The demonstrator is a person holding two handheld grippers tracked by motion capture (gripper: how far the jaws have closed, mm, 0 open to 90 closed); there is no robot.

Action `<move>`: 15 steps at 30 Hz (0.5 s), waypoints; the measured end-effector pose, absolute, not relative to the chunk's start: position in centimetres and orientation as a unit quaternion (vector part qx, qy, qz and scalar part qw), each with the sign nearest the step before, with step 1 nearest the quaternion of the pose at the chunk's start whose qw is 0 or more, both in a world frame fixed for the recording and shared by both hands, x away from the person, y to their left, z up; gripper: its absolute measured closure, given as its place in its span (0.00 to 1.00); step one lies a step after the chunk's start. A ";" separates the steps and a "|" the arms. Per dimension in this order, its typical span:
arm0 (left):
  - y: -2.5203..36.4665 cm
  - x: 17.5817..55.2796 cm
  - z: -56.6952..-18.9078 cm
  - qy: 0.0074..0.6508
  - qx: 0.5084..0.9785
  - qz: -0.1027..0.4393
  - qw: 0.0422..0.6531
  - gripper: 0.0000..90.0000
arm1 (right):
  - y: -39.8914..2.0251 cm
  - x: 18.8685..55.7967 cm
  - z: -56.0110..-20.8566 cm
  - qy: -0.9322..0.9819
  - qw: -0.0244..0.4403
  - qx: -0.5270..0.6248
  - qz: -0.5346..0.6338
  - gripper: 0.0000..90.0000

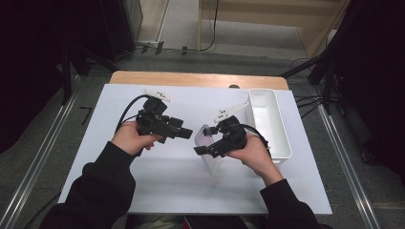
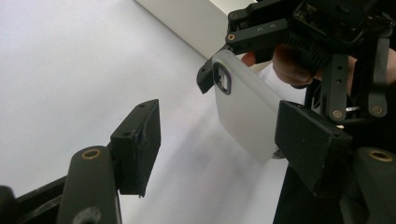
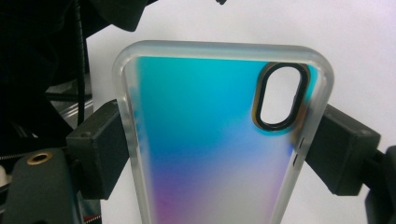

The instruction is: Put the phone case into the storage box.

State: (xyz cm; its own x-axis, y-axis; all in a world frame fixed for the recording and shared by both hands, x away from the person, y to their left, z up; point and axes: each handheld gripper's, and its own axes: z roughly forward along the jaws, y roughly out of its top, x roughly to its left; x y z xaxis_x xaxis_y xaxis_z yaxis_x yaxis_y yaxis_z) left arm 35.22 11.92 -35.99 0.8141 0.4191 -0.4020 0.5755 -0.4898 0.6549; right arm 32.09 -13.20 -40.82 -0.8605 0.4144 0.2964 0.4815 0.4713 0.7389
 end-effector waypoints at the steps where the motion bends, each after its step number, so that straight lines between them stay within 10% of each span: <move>1: 12.0 35.2 -36.0 0.291 0.858 -0.093 0.413 0.35 | -13.3 32.1 -40.7 -0.858 0.039 -0.260 -0.441 0.16; 15: 12.8 34.9 -37.4 0.286 0.861 -0.069 0.415 0.34 | -13.8 31.7 -39.4 -0.857 0.042 -0.268 -0.438 0.16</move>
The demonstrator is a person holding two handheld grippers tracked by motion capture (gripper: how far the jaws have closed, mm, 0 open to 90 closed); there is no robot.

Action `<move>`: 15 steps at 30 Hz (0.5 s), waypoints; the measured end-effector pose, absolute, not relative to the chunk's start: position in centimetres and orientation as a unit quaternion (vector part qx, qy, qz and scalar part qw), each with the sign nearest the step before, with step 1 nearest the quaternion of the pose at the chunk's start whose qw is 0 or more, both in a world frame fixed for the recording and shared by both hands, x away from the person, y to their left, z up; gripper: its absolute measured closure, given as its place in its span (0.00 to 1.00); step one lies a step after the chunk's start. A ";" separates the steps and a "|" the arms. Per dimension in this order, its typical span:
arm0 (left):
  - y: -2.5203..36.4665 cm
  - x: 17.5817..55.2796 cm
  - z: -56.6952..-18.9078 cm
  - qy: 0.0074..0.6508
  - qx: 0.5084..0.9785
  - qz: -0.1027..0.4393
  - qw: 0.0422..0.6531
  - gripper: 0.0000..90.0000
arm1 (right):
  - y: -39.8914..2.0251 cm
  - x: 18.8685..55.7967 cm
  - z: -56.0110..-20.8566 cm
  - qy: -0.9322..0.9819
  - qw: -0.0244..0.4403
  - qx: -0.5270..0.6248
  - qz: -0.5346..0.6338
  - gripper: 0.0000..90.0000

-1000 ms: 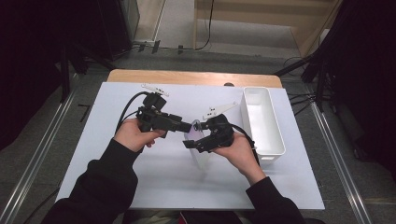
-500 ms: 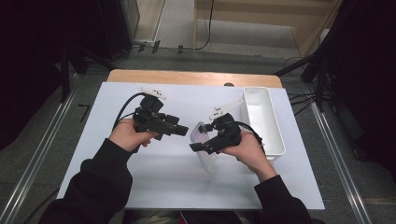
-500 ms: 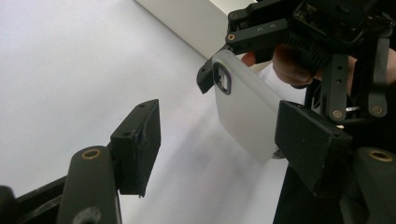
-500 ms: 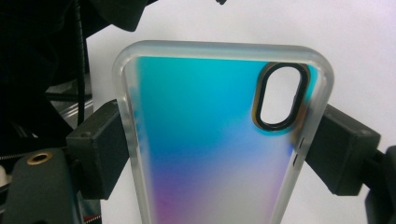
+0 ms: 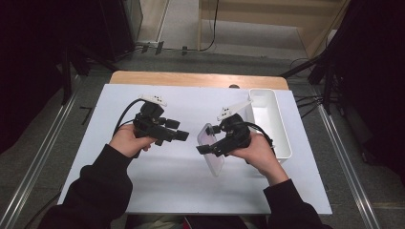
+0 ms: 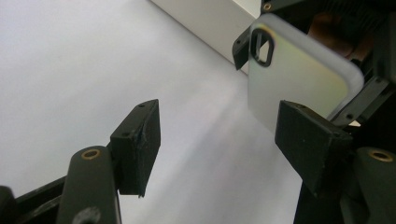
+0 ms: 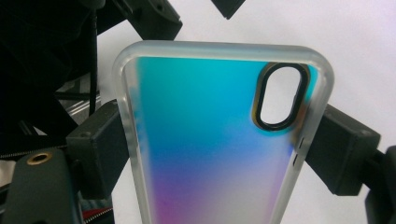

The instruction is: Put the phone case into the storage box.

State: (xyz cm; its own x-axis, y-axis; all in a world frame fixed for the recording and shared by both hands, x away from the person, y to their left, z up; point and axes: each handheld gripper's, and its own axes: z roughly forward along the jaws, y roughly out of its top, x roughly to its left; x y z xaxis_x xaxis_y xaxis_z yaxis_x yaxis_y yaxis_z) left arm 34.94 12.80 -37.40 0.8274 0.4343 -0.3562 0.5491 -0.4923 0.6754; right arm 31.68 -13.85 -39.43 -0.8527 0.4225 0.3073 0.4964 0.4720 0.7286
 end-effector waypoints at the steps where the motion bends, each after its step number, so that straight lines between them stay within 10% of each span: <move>1: 12.9 34.9 -37.5 0.285 0.861 -0.068 0.416 0.34 | -13.9 31.7 -39.3 -0.857 0.042 -0.270 -0.437 0.16; 15: 14.4 33.6 -40.0 0.283 0.866 -0.049 0.410 0.30 | -14.6 31.4 -38.0 -0.849 0.036 -0.294 -0.438 0.16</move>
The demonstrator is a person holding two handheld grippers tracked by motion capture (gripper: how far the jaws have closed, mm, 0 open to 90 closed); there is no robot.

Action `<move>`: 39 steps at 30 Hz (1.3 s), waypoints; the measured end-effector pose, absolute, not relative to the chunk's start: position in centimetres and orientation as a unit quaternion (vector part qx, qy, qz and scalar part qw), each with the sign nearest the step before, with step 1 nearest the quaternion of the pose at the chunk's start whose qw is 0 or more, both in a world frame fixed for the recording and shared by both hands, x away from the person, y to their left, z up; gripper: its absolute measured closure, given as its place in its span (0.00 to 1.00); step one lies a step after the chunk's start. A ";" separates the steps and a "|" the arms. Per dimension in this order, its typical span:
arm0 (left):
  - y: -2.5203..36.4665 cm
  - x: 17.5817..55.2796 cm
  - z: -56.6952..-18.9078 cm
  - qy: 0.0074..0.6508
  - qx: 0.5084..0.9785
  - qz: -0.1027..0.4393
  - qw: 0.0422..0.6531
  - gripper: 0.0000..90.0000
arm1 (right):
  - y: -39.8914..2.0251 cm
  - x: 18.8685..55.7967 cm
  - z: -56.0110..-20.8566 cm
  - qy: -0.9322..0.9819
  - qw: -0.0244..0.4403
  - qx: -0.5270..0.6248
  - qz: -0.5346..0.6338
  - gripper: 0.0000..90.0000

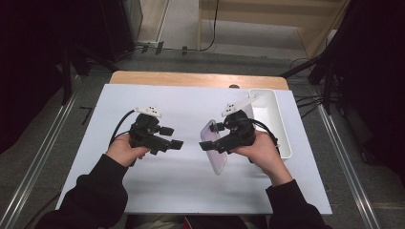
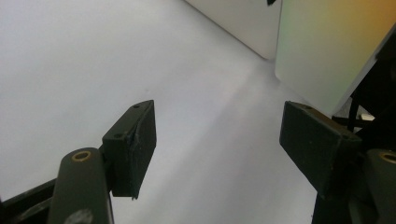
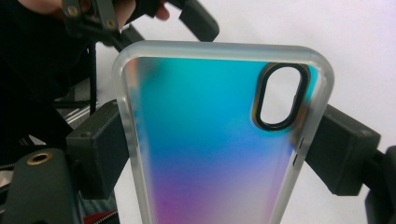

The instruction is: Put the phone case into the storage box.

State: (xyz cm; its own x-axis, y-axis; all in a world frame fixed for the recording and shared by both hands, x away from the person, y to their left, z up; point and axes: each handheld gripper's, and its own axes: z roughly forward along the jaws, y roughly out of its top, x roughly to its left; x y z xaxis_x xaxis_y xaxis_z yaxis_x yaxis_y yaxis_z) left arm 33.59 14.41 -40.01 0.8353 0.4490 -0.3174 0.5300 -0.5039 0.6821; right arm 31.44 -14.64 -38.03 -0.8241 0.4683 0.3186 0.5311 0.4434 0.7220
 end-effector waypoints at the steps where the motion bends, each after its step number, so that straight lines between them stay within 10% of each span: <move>1: 14.5 33.5 -40.2 0.282 0.868 -0.049 0.407 0.30 | -14.7 31.4 -37.9 -0.848 0.034 -0.294 -0.439 0.16; 39: 17.0 30.4 -43.3 0.290 0.862 -0.018 0.415 0.30 | -16.9 30.4 -34.3 -0.831 -0.028 -0.363 -0.421 0.16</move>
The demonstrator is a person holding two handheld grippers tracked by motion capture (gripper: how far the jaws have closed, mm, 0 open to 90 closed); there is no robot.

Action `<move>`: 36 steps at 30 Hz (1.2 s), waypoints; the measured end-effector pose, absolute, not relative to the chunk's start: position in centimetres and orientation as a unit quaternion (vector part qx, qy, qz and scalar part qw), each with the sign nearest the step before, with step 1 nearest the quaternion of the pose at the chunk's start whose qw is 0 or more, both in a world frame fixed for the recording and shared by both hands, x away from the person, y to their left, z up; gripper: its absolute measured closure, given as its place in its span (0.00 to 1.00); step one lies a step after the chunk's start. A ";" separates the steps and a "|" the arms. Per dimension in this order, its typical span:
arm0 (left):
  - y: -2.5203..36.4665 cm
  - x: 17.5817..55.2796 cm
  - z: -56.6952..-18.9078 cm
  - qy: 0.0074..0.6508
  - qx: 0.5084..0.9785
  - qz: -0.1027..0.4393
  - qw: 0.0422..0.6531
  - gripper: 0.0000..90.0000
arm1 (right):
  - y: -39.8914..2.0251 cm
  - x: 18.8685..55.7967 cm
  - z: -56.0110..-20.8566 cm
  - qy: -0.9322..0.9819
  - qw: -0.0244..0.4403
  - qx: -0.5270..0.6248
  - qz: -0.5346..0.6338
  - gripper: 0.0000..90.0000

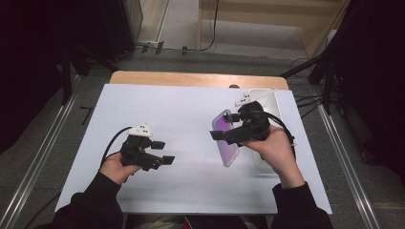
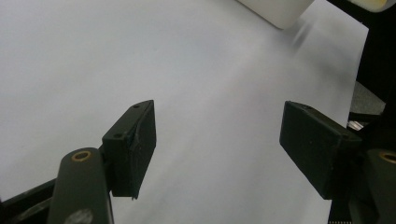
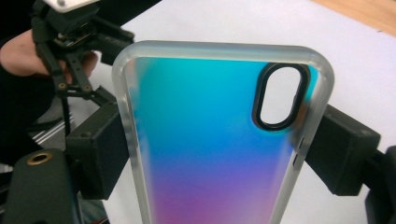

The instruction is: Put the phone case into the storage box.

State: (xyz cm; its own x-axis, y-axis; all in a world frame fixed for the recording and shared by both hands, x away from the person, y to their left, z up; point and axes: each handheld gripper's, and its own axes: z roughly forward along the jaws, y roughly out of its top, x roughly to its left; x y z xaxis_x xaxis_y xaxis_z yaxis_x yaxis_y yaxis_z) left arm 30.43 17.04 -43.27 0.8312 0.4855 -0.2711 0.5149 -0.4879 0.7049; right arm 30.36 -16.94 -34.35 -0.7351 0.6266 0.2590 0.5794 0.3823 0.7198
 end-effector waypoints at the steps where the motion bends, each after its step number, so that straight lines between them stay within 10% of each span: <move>1: 17.2 30.4 -43.3 0.290 0.863 -0.016 0.413 0.30 | -17.0 30.3 -34.2 0.829 0.032 0.366 0.421 0.16; 36: 19.5 28.9 -44.5 0.314 0.858 0.004 0.407 0.30 | -23.5 30.6 -32.7 0.771 0.121 0.449 0.434 0.16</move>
